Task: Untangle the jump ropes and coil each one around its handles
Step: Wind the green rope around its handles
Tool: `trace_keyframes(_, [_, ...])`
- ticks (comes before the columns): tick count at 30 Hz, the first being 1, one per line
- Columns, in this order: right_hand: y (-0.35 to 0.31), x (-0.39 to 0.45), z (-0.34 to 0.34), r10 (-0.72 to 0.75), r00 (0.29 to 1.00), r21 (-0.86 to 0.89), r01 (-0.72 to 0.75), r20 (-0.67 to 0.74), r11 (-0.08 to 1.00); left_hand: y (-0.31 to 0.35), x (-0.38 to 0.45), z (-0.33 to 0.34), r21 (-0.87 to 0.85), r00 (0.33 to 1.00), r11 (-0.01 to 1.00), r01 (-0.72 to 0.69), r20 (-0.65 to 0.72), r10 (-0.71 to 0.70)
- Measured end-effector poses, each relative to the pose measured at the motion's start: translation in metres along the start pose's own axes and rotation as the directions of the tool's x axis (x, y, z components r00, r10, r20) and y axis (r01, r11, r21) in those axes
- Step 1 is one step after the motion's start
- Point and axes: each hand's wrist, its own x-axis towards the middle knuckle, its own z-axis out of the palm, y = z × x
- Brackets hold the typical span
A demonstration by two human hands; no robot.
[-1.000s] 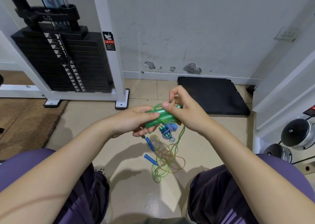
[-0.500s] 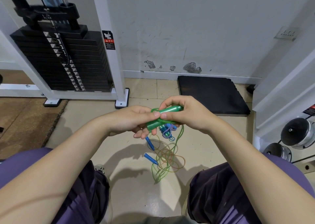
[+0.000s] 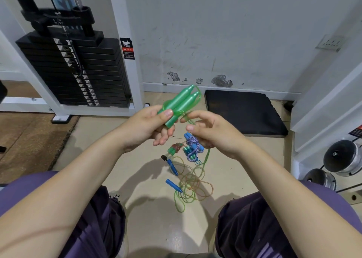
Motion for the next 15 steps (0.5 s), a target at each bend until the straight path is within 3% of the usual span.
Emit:
trace_keyframes(5, [0.002, 0.001, 0.023, -0.003, 0.999, -0.295, -0.009, -0.041, 0.955, -0.004, 0.002, 0.003, 0.082, 0.997, 0.996, -0.037, -0.063, 0.042])
trace_keyframes(8, [-0.001, 0.003, 0.026, -0.015, 0.998, -0.432, -0.013, -0.062, 0.902, -0.009, 0.004, -0.003, 0.271, 0.981, 0.962, 0.033, -0.191, 0.020])
trace_keyframes(15, [-0.005, -0.002, 0.019, -0.108, 0.993, -0.575, 0.066, -0.040, 0.815, -0.013, 0.011, -0.007, 0.698, 0.945, 0.686, 0.205, -0.323, 0.045])
